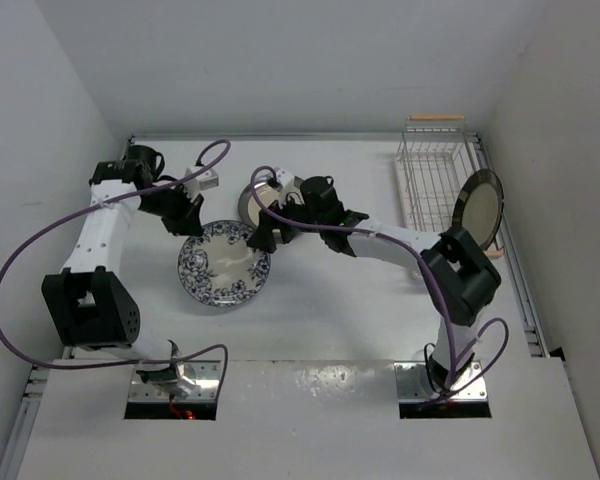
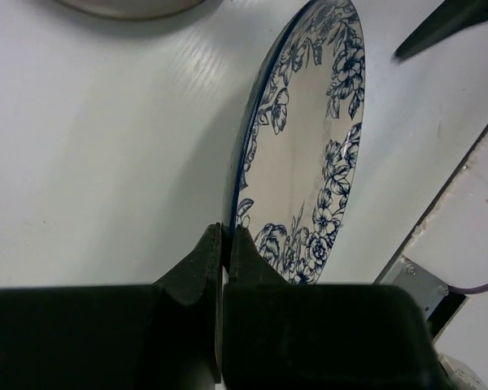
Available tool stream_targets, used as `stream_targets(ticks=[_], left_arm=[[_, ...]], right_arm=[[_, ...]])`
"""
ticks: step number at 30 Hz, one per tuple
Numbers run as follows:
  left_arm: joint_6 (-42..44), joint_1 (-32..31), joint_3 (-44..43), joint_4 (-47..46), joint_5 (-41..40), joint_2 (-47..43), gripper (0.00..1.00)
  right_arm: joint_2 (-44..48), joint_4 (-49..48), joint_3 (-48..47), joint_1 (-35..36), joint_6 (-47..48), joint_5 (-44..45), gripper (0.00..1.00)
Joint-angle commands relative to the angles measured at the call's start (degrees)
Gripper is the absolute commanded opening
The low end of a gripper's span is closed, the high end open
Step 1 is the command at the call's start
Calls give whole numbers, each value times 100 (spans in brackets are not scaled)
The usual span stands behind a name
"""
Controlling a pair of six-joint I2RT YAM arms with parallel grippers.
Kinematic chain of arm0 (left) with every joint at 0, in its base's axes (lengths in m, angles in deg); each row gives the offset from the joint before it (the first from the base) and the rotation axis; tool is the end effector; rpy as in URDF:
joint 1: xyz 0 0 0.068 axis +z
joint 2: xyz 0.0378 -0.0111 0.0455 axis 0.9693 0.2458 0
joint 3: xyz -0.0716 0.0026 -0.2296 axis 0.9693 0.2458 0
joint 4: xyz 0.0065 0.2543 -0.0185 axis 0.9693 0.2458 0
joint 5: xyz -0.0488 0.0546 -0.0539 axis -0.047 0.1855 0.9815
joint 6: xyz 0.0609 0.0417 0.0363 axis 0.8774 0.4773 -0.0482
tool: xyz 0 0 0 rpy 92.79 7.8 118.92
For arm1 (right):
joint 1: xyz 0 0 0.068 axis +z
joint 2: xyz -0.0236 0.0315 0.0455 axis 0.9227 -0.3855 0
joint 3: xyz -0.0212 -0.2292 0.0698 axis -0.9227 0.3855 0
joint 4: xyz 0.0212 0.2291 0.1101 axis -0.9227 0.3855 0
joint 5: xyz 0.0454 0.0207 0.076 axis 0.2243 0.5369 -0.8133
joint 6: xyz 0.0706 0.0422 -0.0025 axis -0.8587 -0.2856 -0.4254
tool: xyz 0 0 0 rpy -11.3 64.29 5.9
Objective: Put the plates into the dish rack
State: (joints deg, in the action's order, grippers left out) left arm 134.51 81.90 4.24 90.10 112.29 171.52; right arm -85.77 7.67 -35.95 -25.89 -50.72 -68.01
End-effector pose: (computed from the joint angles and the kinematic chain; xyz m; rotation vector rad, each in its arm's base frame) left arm 0.2863 -0.0124 0.2534 1.0069 2.3525 -0.6076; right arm 0.3009 0.3059 0.1891 -0.6996 1.9671 1.1004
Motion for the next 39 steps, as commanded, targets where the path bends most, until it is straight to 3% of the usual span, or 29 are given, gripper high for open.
stream_targets(ticks=[1, 6, 9, 10, 11, 13, 15, 16, 18, 19, 20, 27, 31, 34, 39], left_arm=[[25, -235, -457, 238, 725, -478, 0], [-125, -305, -457, 115, 1058, -636, 0], [-230, -305, -509, 115, 1174, -689, 0], [-344, -305, -510, -51, 1070, -689, 0], [-519, -305, -510, -192, 956, -689, 0], [-1405, -305, -510, -882, 579, -741, 0], [-2221, -305, -457, -1316, -334, -742, 25], [-2409, -305, -553, -1535, -903, -742, 54], [-2786, -61, -737, -1651, -1233, -795, 78], [-2910, 19, -738, -1809, -1321, -856, 95], [-3033, 98, -790, -1888, -1618, -856, 100], [-3474, 389, -590, -2083, -3034, -935, 100], [-3623, 450, -203, -2206, -3036, -935, 100], [-3737, 450, -79, -2258, -2895, -935, 100], [-3738, 450, -26, -2258, -2772, -935, 100]], right_arm=[[-321, -1214, -223, 67, -790, -627, 79], [-708, -1850, -144, 155, -1513, -946, 62], [-753, -1798, -170, 208, -1514, -858, 29], [-691, -1780, -170, 190, -1488, -849, 9], [-569, -1728, -66, 155, -1488, -667, 0], [-245, -1684, 93, 129, -1444, -420, 0], [360, -1614, 453, 50, -1356, 160, 0], [712, -1300, 584, -81, -1191, 422, 0], [1223, -782, 551, -187, -997, 853, 0], [1399, -404, 490, -275, -769, 986, 0], [1566, -244, 428, -319, -524, 1127, 0], [3789, 1154, -256, -1338, 681, 3463, 0], [4117, 1796, -662, -1962, 2495, 5743, 0], [4108, 1744, -514, -2358, 3324, 6391, 0], [4099, 1954, -161, -2964, 3399, 5788, 0]])
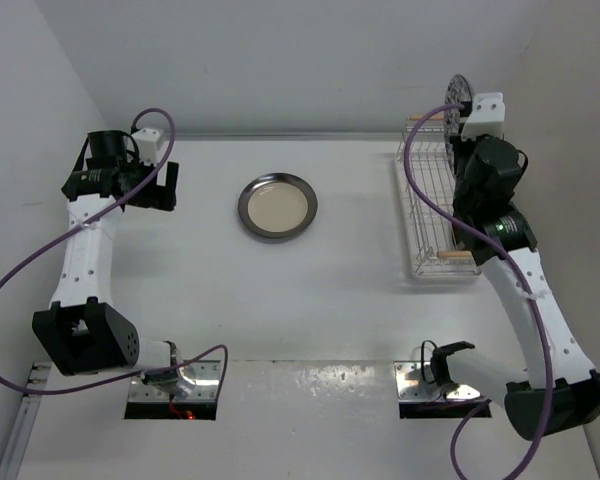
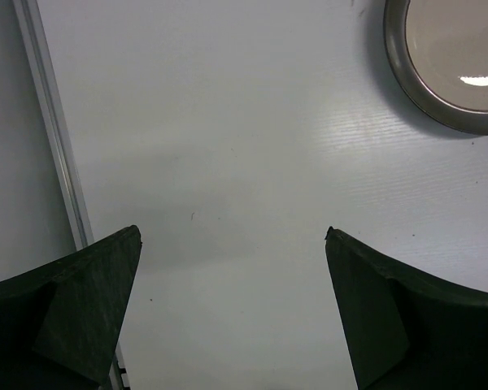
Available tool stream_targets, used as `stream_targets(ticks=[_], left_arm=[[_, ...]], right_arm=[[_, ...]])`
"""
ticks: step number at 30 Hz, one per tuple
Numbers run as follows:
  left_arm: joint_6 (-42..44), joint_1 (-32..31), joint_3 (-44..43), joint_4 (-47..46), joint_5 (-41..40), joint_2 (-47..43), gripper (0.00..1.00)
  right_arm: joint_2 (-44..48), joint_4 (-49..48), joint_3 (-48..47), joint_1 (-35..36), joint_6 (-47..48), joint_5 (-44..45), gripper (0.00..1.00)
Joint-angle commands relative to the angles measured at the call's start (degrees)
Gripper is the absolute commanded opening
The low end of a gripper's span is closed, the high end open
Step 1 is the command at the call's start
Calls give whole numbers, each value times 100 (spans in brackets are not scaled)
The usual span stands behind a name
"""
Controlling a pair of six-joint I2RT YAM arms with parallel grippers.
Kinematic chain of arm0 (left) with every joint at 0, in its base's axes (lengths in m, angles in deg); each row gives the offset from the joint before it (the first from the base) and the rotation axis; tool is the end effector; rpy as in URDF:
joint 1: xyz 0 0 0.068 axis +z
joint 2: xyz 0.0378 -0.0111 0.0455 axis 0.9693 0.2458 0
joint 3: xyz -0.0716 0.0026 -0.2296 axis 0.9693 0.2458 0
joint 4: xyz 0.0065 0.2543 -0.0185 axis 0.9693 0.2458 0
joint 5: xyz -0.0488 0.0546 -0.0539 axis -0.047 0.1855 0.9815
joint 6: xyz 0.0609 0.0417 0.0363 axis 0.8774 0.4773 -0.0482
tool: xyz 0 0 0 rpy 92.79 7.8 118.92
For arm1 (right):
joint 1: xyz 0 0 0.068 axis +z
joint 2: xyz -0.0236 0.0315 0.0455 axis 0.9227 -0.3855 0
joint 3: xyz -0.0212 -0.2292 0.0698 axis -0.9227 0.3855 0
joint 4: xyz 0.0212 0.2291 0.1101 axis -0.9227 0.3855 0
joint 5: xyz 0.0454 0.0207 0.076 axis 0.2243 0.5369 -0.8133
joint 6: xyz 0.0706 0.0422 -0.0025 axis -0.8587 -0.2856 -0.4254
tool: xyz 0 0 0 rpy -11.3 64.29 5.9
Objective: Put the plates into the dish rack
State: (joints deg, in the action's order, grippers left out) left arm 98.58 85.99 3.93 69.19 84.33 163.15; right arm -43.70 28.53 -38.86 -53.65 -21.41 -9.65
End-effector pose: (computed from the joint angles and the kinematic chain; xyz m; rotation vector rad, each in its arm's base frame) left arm 0.3063 0.0440 0.3091 0.1006 2.3460 0.0022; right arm 0.2728 0.0258 0.4121 0.1478 1.5447 -0.3943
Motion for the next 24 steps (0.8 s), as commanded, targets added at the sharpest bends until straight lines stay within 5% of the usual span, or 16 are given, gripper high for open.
stream_targets(ticks=[1, 11, 24], left_arm=[[-144, 42, 4, -167, 23, -98, 100], [-144, 42, 110, -167, 23, -151, 100], [-144, 42, 110, -167, -29, -151, 100]], right_arm=[[-126, -69, 190, -259, 250, -102, 0], [-144, 239, 1103, -1279, -666, -1226, 0], [76, 274, 1974, -1332, -702, -1368, 0]])
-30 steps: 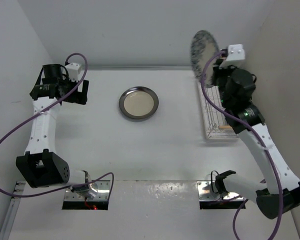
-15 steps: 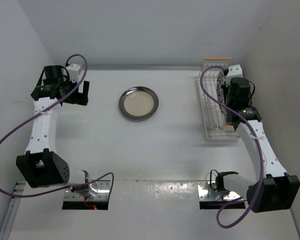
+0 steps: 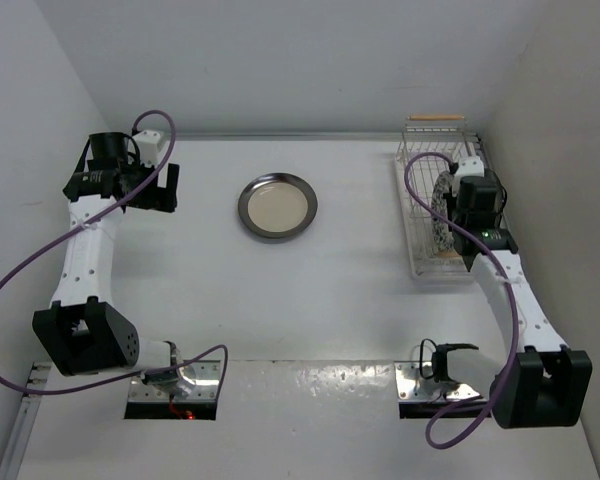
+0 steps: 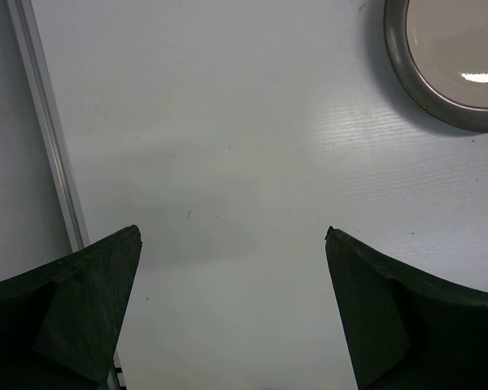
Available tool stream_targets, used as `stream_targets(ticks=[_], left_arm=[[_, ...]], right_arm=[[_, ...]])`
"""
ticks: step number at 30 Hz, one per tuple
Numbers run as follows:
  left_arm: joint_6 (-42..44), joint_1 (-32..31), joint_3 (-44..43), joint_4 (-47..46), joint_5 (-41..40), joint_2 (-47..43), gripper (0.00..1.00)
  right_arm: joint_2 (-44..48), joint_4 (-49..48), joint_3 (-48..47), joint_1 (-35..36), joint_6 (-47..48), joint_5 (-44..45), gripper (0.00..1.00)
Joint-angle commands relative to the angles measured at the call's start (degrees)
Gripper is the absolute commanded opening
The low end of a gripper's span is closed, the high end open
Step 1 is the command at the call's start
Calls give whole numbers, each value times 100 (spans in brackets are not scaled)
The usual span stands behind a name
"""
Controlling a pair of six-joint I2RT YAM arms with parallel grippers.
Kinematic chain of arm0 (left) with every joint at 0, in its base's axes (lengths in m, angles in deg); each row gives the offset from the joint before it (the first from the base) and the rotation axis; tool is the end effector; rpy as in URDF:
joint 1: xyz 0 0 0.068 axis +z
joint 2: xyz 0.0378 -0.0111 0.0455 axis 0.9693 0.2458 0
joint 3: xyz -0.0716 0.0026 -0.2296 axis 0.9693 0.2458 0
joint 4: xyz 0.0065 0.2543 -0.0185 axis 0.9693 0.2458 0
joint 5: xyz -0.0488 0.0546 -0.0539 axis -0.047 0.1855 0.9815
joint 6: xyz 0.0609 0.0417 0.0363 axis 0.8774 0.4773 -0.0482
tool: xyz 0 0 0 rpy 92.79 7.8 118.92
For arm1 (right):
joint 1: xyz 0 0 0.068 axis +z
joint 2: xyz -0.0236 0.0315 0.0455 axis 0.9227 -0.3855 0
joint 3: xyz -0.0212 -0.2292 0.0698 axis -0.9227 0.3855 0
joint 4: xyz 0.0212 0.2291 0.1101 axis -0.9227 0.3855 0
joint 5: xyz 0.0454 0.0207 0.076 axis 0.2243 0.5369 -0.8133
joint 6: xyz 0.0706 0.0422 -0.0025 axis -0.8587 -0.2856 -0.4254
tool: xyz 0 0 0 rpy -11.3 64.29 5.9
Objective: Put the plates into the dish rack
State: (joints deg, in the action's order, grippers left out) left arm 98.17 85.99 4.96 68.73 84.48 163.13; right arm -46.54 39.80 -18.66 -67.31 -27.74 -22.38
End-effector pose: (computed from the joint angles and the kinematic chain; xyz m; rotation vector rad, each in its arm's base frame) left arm 0.3065 0.0439 0.3040 0.0928 2.3553 -0.0068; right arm 0.2846 -0.0252 0.2407 0.1445 2.1144 -0.4208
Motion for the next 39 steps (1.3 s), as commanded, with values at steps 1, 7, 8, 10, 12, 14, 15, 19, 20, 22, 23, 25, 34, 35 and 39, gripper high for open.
stream_targets(ticks=[1, 7, 8, 10, 12, 14, 15, 19, 20, 22, 23, 25, 34, 35, 39], left_arm=[[-103, 42, 7, -121, -45, -149, 100], [-103, 42, 7, -121, -45, -96, 100], [-103, 42, 7, -121, -45, -96, 100], [-103, 42, 7, -121, -45, -96, 100], [-103, 42, 7, -121, -45, -96, 100], [-103, 42, 7, -121, -45, -96, 100], [-103, 42, 7, -121, -45, -96, 100], [-103, 42, 7, -121, -45, -96, 100], [-103, 42, 7, -121, -45, -96, 100], [-103, 94, 68, -121, -45, -96, 100], [-103, 94, 147, -121, -45, -96, 100], [-155, 156, 243, -121, -45, -96, 100], [-50, 428, 832, -174, -651, -376, 100], [-50, 481, 964, -174, -651, -377, 100], [-50, 630, 1158, -174, -598, -500, 100]], right_arm=[[395, -871, -18, -140, -59, -70, 0], [387, -687, 96, -194, -58, -105, 34], [361, -669, 96, -203, -93, -96, 41], [369, -651, 44, -290, -102, -104, 53], [396, -695, -35, -326, -68, -218, 57], [396, -748, -220, -335, 64, -428, 61], [387, -766, -412, -326, 108, -499, 63], [142, -425, -1648, -126, 136, -737, 73], [115, -432, -1792, -63, 22, -737, 75], [27, -536, -1960, 251, -705, -920, 78], [-78, -685, -1995, 515, -1083, -1018, 82], [-333, -1002, -1856, 980, -1689, -1385, 82], [-3521, -1609, -2681, 2468, -4090, -1818, 80], [-3707, -1862, -2725, 2608, -4241, -1827, 79], [-4797, -1698, -3463, 2838, -4854, -1608, 79]])
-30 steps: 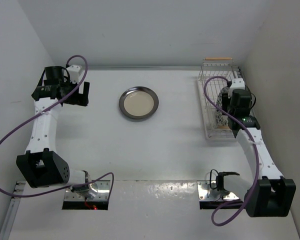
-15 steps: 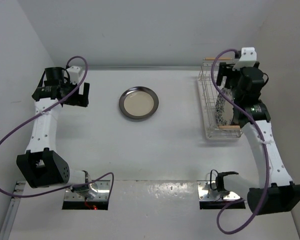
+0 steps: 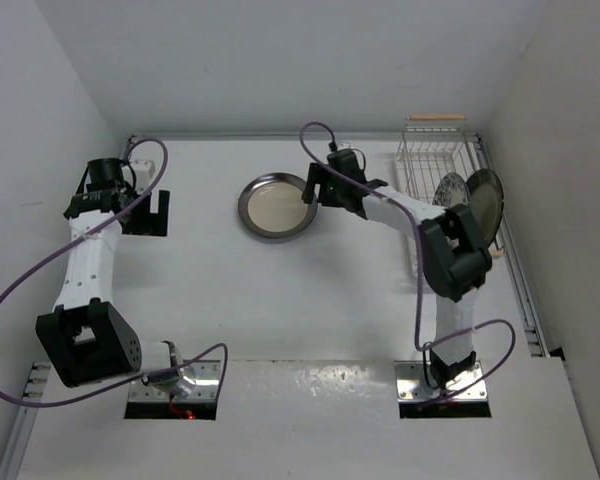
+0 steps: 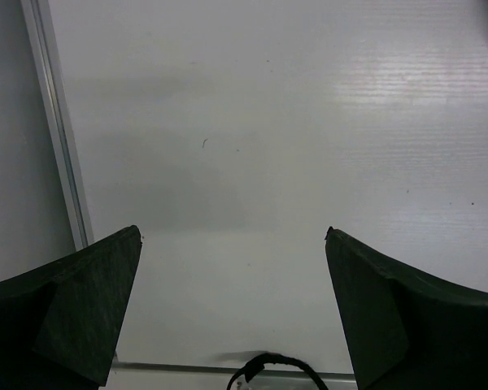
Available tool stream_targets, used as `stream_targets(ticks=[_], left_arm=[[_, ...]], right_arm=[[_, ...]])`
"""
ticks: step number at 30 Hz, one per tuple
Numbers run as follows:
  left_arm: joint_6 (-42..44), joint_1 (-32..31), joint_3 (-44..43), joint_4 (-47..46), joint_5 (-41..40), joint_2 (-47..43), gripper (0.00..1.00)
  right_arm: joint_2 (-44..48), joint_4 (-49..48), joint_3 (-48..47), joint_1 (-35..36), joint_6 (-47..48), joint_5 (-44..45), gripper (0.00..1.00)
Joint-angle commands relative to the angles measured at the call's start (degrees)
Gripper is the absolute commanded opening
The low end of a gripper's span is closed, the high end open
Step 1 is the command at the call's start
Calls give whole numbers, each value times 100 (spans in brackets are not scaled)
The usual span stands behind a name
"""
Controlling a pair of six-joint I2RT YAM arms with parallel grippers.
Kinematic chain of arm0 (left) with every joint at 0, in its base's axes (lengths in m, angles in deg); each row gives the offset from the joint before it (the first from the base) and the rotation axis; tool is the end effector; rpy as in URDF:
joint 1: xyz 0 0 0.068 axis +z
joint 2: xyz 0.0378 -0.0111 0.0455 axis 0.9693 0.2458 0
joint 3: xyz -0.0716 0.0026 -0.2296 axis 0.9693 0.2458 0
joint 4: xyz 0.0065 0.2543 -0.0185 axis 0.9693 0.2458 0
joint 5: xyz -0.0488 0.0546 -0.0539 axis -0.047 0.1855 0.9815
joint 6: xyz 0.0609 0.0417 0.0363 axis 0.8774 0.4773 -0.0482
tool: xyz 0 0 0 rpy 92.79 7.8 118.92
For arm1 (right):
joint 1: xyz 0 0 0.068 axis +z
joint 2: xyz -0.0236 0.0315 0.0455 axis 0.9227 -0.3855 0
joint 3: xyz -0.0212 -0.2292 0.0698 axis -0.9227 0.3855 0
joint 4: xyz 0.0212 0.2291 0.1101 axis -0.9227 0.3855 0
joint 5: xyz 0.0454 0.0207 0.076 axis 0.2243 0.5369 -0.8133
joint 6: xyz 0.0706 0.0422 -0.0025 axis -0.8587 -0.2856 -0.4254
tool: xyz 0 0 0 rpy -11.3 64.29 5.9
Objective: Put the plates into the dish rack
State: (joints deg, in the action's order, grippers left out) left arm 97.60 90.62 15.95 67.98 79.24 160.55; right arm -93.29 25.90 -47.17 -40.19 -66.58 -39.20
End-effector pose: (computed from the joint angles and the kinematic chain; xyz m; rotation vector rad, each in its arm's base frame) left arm 0.2839 0.0704 0.2532 -0.0679 2.5025 0.0999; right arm 0.4034 0.2013 0.1604 0.1960 2.2481 0.5249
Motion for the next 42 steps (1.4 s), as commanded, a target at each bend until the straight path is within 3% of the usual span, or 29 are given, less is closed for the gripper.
stream_targets(ticks=[1, 7, 12, 15, 18, 19, 21, 28, 31, 38, 42], left_arm=[[7, 167, 59, -99, -74, -242, 100], [59, 413, 164, -99, -74, -357, 100], [59, 597, 112, -99, 49, -146, 100], [59, 667, 51, -99, 189, -67, 100], [7, 721, 50, -99, 190, 47, 100], [7, 721, -2, -99, 190, 48, 100], [7, 721, -3, -99, 190, 100, 100], [7, 774, -3, -99, 243, 153, 100], [7, 774, -73, -99, 243, 206, 100], [7, 642, -187, -161, 348, 258, 100], [7, 510, -240, -213, 462, 311, 100]], right_arm=[[-498, -299, -683, 91, -1130, 128, 75], [-1222, -325, -508, 117, -2097, 559, 72], [-1591, -1527, -8, 20, -2642, -91, 69], [-1767, -1933, 125, 11, -2722, -144, 53], [-1934, -2030, 151, -6, -2792, -197, 28], [-1943, -2152, 299, -15, -2871, -232, 10], [-1882, -2633, 484, -33, -2959, -285, 0], [-732, -3304, 915, 29, -1197, -935, 0], [531, -3542, 1276, -59, -659, -961, 0], [2799, -2348, 1303, -560, 485, -795, 0], [3611, -1714, 1268, -850, 977, -408, 0]])
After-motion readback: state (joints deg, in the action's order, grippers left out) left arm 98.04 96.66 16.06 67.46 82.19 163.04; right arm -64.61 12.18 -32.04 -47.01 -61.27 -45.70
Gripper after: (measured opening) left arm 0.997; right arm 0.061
